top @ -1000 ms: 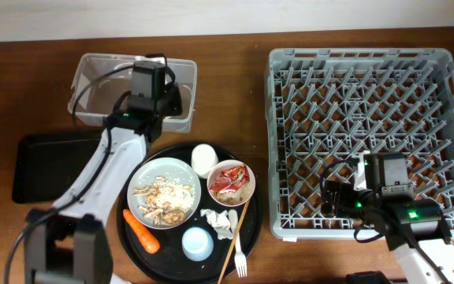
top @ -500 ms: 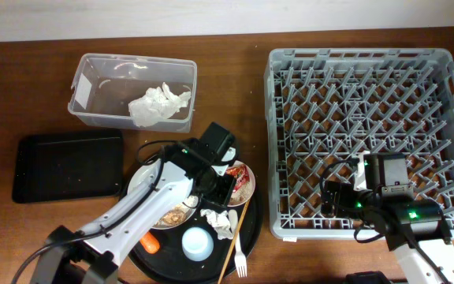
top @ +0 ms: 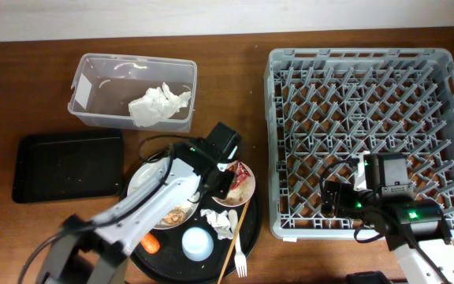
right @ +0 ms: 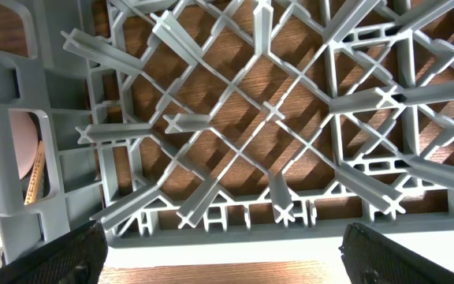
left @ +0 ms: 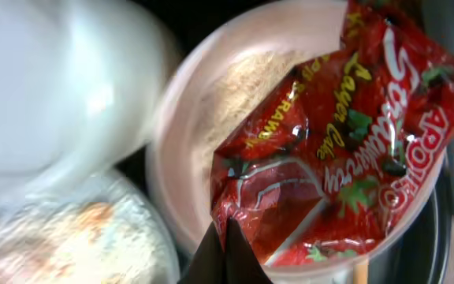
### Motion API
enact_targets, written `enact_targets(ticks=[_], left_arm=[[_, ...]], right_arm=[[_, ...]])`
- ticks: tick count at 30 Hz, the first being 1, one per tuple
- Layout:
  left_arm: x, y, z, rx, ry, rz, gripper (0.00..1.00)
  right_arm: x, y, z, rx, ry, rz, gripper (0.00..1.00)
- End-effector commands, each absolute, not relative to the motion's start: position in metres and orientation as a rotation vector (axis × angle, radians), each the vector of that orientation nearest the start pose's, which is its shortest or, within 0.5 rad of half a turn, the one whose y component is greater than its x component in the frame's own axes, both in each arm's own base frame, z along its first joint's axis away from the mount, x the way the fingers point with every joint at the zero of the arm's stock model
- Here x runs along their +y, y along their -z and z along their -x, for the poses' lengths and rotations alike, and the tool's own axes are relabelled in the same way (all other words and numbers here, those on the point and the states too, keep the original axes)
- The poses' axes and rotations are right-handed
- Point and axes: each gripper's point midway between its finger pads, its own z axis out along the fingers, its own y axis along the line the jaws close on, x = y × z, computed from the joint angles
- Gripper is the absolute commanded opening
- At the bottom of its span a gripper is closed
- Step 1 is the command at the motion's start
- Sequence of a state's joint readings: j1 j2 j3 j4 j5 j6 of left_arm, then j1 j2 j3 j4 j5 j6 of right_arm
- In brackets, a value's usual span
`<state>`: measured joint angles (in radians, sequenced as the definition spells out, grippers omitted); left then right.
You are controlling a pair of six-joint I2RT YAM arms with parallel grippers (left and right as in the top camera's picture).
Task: Sort waste into correct bins and load items into the dishwasher rack
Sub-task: 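Grasp the red snack wrapper from the pink bowl with the left gripper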
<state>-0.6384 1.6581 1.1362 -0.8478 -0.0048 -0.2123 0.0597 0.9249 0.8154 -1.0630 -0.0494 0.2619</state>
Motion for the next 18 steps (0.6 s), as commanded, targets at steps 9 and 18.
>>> enact_targets(ticks=[9,18], left_arm=[[-0.055,-0.146,-0.469,2.413,0.081,0.112,0.00],[-0.083,-0.176,-0.391,2.670,0.343,-0.026,0.99]], right_arm=[[0.021,-0.136,-0.209,2.720,-0.156,-0.268,0.98],[0.021,-0.136,-0.209,2.720,-0.156,-0.267,0.98]])
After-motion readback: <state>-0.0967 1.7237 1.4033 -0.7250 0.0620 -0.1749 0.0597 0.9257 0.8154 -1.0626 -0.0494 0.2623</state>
